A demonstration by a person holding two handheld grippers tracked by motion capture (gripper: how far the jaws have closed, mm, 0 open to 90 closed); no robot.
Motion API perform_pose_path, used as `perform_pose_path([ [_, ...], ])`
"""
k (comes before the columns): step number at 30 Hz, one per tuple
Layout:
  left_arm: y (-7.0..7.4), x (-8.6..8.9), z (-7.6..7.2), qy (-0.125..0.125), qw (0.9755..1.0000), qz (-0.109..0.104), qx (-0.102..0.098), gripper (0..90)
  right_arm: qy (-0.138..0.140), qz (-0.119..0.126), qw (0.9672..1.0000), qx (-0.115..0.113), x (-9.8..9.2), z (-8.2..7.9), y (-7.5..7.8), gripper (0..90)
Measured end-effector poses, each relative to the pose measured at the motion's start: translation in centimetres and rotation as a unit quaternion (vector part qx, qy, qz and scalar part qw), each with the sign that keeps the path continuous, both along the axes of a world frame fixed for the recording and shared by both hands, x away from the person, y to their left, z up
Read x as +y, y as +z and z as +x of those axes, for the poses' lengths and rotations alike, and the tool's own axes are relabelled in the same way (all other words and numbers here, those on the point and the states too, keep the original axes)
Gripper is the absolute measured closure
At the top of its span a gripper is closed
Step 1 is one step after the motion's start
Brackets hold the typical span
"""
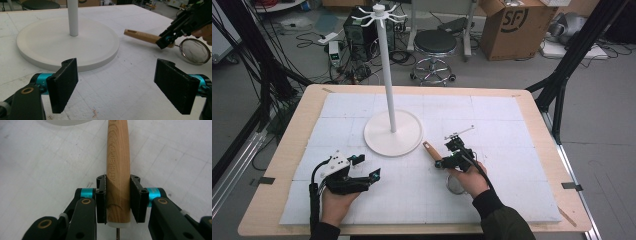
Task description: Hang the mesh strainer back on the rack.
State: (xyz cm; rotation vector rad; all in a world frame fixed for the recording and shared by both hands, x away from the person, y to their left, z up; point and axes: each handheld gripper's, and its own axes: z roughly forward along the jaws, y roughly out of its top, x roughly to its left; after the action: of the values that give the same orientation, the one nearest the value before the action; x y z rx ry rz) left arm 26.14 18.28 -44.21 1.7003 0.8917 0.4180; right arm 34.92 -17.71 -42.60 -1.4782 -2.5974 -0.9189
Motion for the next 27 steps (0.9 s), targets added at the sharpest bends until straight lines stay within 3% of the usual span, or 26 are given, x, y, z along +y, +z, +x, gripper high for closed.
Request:
perform_pose_path([
  [2,0.0,0.0,0.0,0.000,1.0000,0.001,0.000,19.9,0.001,0.020,0.9997,-0.012,-0.7,-0.1,0.5,70.6],
  [5,0.0,0.0,0.0,0.000,1.0000,0.003,0.001,19.9,-0.002,0.071,0.9970,-0.030,-1.7,-0.1,1.5,70.6],
  [10,0.0,-0.1,0.0,0.000,1.0000,0.003,0.001,19.9,-0.009,0.148,0.9873,-0.058,-3.1,0.2,2.6,70.6],
  [15,0.0,0.0,0.0,0.000,1.0000,0.003,0.001,19.9,-0.016,0.188,0.9783,-0.085,-3.9,0.4,3.6,70.5],
  [20,0.0,0.0,0.0,0.000,1.0000,0.002,0.001,19.9,-0.026,0.227,0.9698,-0.085,-4.4,0.7,3.7,70.6],
  [24,0.0,0.0,0.1,0.000,1.0000,-0.002,-0.001,20.0,-0.030,0.266,0.9585,-0.097,-4.7,0.8,4.1,70.5],
  [26,0.0,0.1,0.2,0.001,1.0000,-0.004,-0.001,20.1,-0.024,0.266,0.9580,-0.105,-4.5,1.1,4.8,70.5],
  [27,0.0,0.1,0.2,0.002,1.0000,-0.006,-0.001,20.0,-0.024,0.273,0.9553,-0.111,-4.4,1.1,5.2,70.5],
])
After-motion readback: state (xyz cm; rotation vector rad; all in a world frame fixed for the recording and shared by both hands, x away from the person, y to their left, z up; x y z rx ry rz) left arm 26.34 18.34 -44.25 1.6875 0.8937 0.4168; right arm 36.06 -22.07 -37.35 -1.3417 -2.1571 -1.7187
